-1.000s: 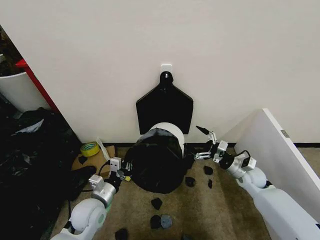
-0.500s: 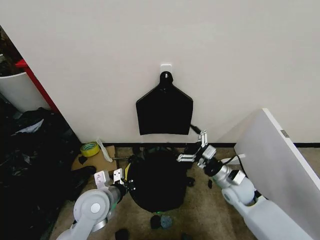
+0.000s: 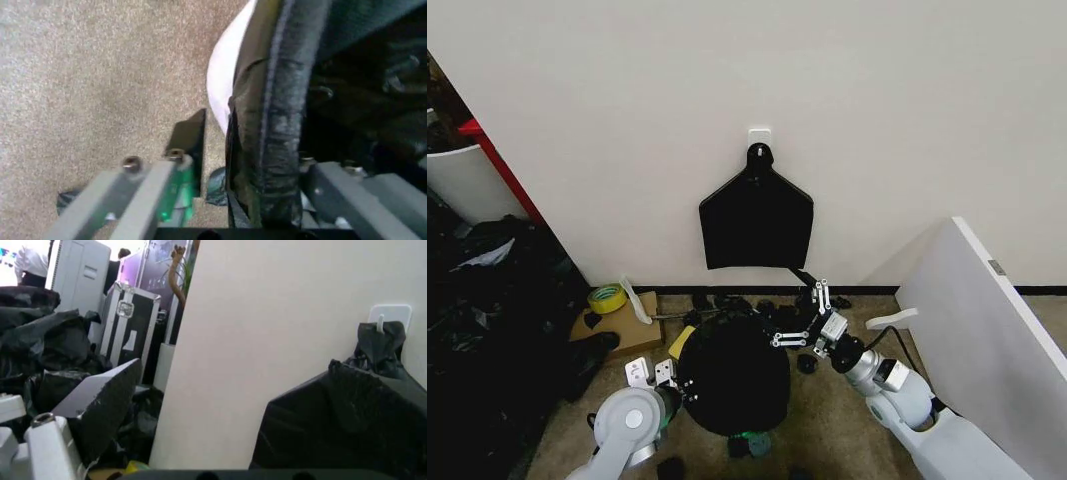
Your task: Place the garbage bag over the trash bin.
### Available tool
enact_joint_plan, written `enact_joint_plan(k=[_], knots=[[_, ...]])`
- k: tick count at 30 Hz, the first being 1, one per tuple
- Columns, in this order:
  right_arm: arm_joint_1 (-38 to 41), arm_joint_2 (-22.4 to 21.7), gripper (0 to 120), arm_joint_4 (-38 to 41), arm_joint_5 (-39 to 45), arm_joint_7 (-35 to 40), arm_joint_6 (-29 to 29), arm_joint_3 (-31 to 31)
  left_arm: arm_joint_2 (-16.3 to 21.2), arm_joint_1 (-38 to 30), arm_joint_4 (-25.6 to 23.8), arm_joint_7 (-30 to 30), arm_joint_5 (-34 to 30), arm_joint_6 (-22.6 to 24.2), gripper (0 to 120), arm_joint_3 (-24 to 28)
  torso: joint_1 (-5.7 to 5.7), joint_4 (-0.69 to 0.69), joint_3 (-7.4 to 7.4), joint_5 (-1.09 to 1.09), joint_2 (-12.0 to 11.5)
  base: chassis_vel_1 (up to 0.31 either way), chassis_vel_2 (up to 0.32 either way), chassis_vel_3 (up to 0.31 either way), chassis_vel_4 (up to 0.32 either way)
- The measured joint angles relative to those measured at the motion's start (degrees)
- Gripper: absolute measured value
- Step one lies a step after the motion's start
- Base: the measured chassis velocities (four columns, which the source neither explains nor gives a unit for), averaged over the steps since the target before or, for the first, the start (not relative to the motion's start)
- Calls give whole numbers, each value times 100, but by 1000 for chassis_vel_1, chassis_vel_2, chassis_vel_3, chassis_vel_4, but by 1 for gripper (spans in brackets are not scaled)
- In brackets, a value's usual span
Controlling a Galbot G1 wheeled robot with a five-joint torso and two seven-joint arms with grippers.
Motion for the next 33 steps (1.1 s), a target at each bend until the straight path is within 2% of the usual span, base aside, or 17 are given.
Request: enact_joint_plan(k=[8, 9, 10, 12, 18, 24, 27, 28, 30, 31, 32, 33], knots=[[12, 16, 100, -55, 8, -30, 8, 7, 41, 24, -274, 67, 24, -12, 59, -126, 1, 0, 0, 0, 0, 0, 0, 0, 0], [12, 16, 100, -59, 8, -30, 9, 9, 45, 29, -294, 69, 25, -12, 59, -132, 1, 0, 0, 0, 0, 0, 0, 0, 0], [11, 18, 100, -68, 10, -31, 12, 13, 60, 43, -359, 77, 28, -13, 70, -153, 0, 0, 0, 0, 0, 0, 0, 0, 0], [11, 20, 100, -76, 14, -31, 14, 16, 77, 55, -433, 83, 32, -14, 73, -175, 1, 1, 0, 0, 0, 0, 0, 0, 0], [-12, 29, 100, -80, -25, 190, -26, 32, 180, 151, -955, 98, 44, -19, 97, -297, 0, 0, 0, 0, 0, 0, 0, 0, 0], [-107, 29, 100, -13, -139, 726, -225, 42, 293, 282, -1426, 54, 48, -26, 100, -360, 1, 0, 0, 0, 0, 0, 0, 0, 0], [-160, 28, 100, 81, -188, 1022, -370, 63, 325, 349, -1715, 132, 417, -154, 100, -367, 1, 0, 0, -1, 0, 0, 0, 0, 0], [-210, 38, 100, 194, -269, 1478, -579, 62, 340, 406, -1816, 386, 1066, -460, 100, -343, 0, 0, 0, 1, 0, 0, 0, 0, 0], [-305, 90, 100, 394, -333, 2227, -1052, 64, 352, 523, -1814, 1106, 2387, -1468, 100, -293, 0, 1, 0, 0, 0, 0, 0, 0, 0], [-347, 123, 100, 468, -331, 2487, -1276, 73, 334, 554, -1744, 1435, 2938, -1955, 100, -298, 0, 0, 0, 0, 0, 0, 0, 0, 0], [-393, 189, 100, 558, -327, 2815, -1577, 117, 277, 584, -1567, 1879, 3689, -2701, 100, -327, 0, 0, 0, 1, 0, 0, 0, 0, 0], [-408, 222, 100, 587, -328, 2945, -1700, 151, 238, 594, -1466, 2092, 4029, -3073, 100, -340, 0, 0, 0, 1, 0, 0, 0, 0, 0]])
